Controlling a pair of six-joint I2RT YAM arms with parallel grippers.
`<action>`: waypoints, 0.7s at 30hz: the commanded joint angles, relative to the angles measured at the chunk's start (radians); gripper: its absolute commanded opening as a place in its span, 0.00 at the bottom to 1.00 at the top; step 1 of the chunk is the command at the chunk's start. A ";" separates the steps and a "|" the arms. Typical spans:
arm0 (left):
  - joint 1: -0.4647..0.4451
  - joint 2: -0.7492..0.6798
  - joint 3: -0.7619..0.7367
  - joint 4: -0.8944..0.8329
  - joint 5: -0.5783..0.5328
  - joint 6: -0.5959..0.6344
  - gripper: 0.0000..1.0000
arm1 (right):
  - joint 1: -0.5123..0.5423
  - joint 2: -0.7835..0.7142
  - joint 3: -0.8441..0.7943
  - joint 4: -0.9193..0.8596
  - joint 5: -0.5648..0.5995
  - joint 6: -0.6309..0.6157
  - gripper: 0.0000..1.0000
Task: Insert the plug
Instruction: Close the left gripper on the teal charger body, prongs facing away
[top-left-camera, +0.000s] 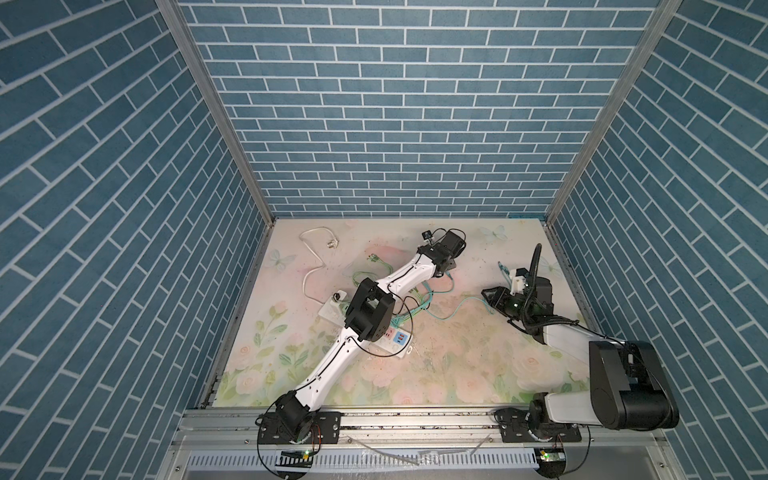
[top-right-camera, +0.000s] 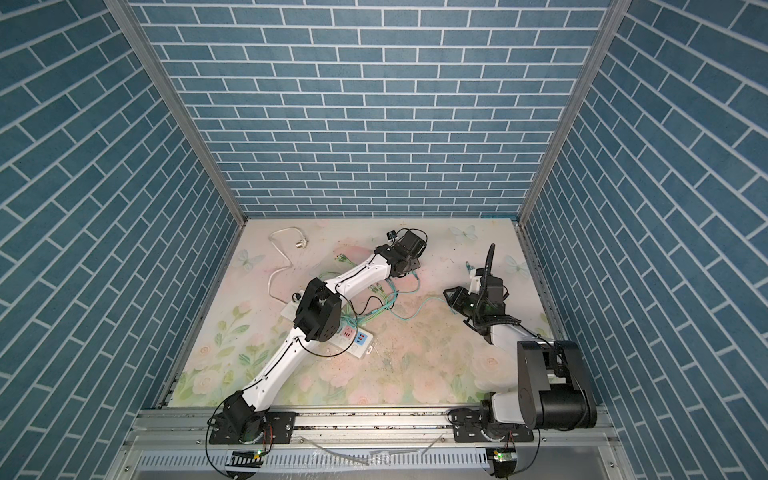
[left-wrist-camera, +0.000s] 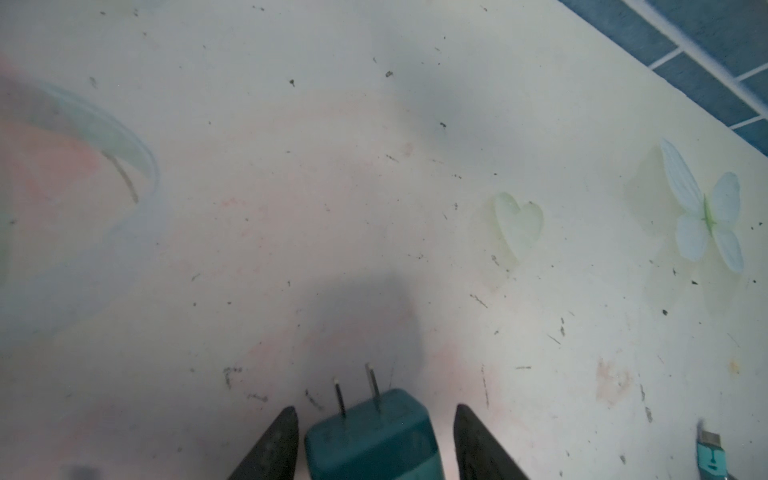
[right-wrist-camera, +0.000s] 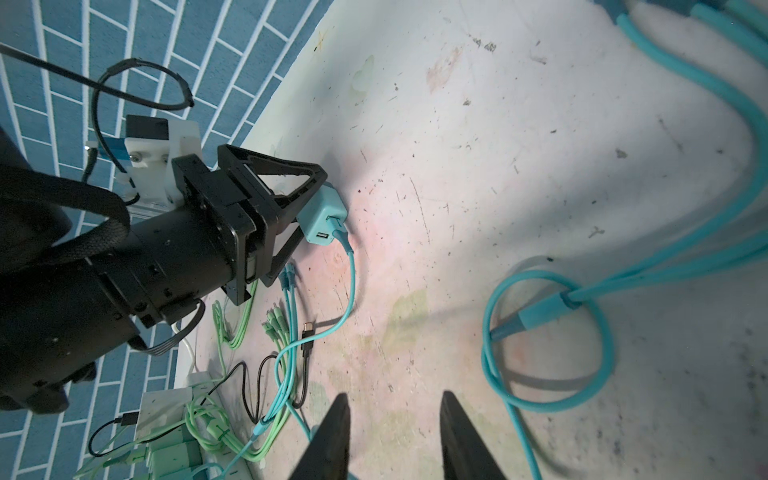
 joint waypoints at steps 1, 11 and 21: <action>0.005 0.032 0.013 -0.042 -0.015 -0.014 0.59 | -0.004 -0.016 -0.009 0.007 -0.007 -0.036 0.36; 0.011 0.040 0.013 -0.056 -0.024 -0.030 0.51 | -0.017 -0.039 -0.031 0.017 0.003 -0.034 0.36; 0.025 0.053 0.012 -0.045 0.000 -0.034 0.39 | -0.028 -0.042 -0.031 0.011 -0.018 -0.038 0.36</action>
